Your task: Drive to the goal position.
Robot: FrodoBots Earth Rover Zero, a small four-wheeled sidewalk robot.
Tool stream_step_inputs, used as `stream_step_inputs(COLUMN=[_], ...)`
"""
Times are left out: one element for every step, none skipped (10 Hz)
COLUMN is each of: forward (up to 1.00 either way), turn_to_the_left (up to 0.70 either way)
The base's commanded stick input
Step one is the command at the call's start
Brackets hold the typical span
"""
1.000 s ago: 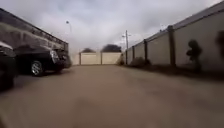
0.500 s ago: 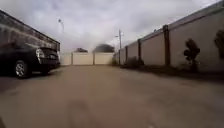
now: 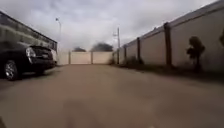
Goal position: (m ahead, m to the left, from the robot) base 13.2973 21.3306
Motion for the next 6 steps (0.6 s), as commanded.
stream_step_inputs(forward=[0.70, 0.70, 0.70, 0.70, 0.70, 0.70], turn_to_the_left=[0.32, 0.10, 0.05, 0.04, 0.03, 0.03])
